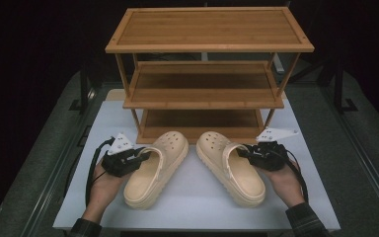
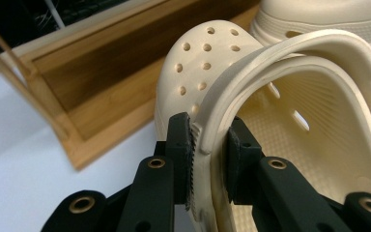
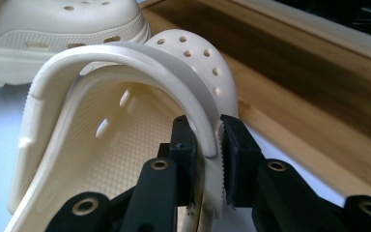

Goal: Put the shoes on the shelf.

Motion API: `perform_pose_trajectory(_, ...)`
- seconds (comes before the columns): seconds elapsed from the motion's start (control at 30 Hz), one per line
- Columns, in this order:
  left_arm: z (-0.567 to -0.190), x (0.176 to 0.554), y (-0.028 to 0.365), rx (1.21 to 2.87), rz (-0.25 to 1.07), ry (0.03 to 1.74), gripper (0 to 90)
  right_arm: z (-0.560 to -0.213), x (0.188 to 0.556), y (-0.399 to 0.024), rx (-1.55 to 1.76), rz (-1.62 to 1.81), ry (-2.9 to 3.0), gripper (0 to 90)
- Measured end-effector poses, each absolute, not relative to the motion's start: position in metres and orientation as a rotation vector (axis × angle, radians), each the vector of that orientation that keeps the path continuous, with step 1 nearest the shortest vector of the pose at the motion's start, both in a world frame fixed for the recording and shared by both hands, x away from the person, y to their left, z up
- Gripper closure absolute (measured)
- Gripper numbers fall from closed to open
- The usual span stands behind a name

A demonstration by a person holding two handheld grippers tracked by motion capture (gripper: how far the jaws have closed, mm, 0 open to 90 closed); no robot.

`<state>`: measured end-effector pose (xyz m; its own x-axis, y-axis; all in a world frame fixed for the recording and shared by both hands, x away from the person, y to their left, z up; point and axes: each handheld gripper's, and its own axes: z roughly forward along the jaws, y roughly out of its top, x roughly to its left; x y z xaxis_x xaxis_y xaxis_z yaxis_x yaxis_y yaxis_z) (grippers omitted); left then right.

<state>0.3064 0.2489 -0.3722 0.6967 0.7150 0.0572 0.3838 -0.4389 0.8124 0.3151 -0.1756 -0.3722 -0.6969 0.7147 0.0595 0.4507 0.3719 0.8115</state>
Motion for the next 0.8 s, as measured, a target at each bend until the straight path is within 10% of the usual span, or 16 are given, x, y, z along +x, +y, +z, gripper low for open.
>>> perform_pose_trajectory(0.8,-0.382,0.390,0.191,2.059,0.650,0.884,75.2,-0.381,0.394,-0.170,1.125,1.166,2.179,76.3)
